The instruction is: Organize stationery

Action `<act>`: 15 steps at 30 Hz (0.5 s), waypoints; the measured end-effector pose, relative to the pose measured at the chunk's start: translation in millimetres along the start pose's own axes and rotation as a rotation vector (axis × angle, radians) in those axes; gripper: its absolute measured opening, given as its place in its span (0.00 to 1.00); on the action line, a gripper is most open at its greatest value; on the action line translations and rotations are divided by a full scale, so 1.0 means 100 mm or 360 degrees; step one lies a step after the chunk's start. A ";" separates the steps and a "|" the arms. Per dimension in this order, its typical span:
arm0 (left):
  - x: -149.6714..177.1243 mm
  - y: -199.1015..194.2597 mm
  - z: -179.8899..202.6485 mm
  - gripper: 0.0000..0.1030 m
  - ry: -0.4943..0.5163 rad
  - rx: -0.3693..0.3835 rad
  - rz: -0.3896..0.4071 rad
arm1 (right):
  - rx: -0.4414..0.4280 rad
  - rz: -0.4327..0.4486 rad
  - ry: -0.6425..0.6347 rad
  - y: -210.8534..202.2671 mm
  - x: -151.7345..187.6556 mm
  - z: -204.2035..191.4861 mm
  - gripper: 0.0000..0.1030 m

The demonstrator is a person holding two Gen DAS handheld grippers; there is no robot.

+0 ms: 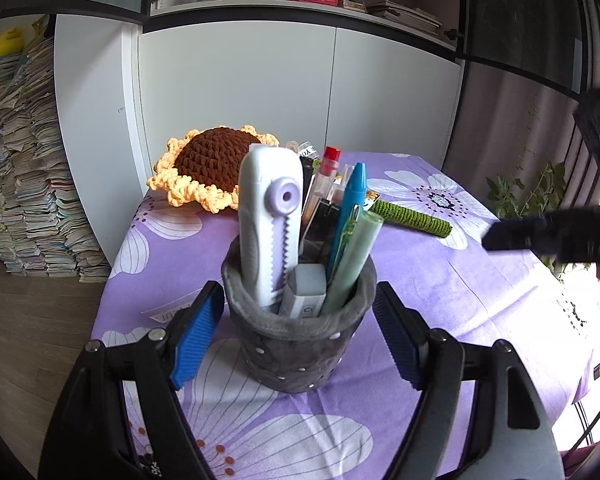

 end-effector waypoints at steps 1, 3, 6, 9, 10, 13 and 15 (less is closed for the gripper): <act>-0.01 0.01 0.01 0.74 -0.0008 -0.0002 0.0000 | 0.0031 -0.0029 0.0030 0.01 0.10 0.08 0.26; -0.02 0.02 0.01 0.74 -0.0014 -0.0017 -0.0001 | 0.0076 -0.0052 0.0071 0.02 0.22 0.19 0.26; -0.03 0.04 0.02 0.75 -0.0018 -0.0045 -0.0006 | 0.0152 -0.0026 0.0076 -0.01 0.30 0.27 0.26; -0.03 0.05 0.03 0.75 -0.0035 -0.0060 -0.0013 | 0.0186 0.0007 0.0080 -0.04 0.32 0.29 0.42; -0.03 0.05 0.03 0.75 -0.0041 -0.0065 -0.0016 | 0.0182 0.0025 0.0085 -0.05 0.32 0.28 0.43; -0.05 0.06 0.03 0.75 -0.0066 -0.0071 -0.0020 | 0.0160 0.0059 0.0088 -0.08 0.35 0.26 0.43; -0.05 0.06 0.03 0.75 -0.0074 -0.0079 -0.0022 | 0.0163 0.0095 0.0100 -0.12 0.33 0.26 0.43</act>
Point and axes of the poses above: each gripper's, at about its wrist camera, not at the fingertips, and y roughly the way its jaws point, z to its right, x to its underside, the point moved 9 cm from there along y, roughly the way its jaws point, and after that the axes turned 3 degrees about z, right-handed, at the moved point
